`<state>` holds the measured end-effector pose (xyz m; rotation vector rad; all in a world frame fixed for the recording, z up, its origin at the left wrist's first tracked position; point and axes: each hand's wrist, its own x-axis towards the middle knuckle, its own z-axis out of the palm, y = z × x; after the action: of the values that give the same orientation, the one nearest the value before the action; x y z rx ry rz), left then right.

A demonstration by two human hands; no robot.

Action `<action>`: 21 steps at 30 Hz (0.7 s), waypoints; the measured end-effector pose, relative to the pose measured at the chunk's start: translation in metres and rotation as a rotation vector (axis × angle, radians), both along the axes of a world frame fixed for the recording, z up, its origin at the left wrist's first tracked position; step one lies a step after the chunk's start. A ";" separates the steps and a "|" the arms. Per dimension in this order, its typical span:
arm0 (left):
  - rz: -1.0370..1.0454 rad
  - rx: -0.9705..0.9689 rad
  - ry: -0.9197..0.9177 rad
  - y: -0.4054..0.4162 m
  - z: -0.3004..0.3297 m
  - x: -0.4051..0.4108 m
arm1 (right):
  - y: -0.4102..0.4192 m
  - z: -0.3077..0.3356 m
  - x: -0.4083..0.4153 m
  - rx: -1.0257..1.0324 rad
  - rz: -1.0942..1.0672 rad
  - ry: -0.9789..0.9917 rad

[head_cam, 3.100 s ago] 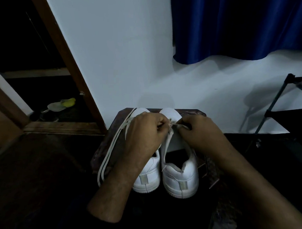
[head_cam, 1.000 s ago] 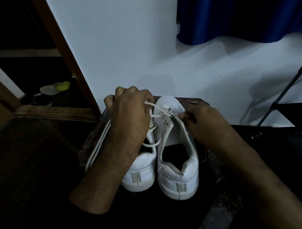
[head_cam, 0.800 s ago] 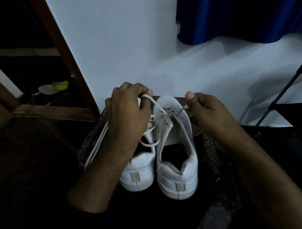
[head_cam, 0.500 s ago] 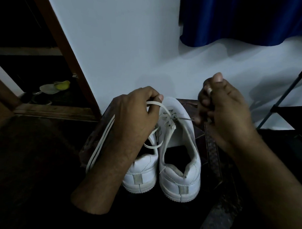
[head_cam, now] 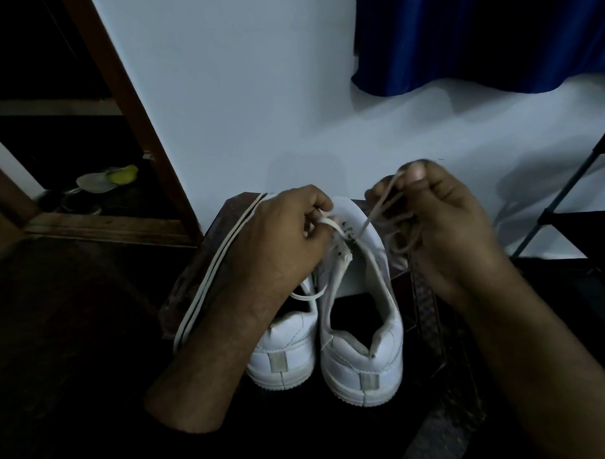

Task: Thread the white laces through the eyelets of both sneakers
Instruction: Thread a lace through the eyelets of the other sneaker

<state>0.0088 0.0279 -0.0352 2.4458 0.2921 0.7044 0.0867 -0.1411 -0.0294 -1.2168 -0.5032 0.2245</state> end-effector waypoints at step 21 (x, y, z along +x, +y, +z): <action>-0.172 0.051 0.223 -0.007 0.000 -0.003 | -0.001 -0.020 0.013 -0.394 -0.079 -0.059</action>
<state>0.0054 0.0210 -0.0356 2.5638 0.1480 0.3697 0.1002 -0.1420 -0.0495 -1.6283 -0.4735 0.2276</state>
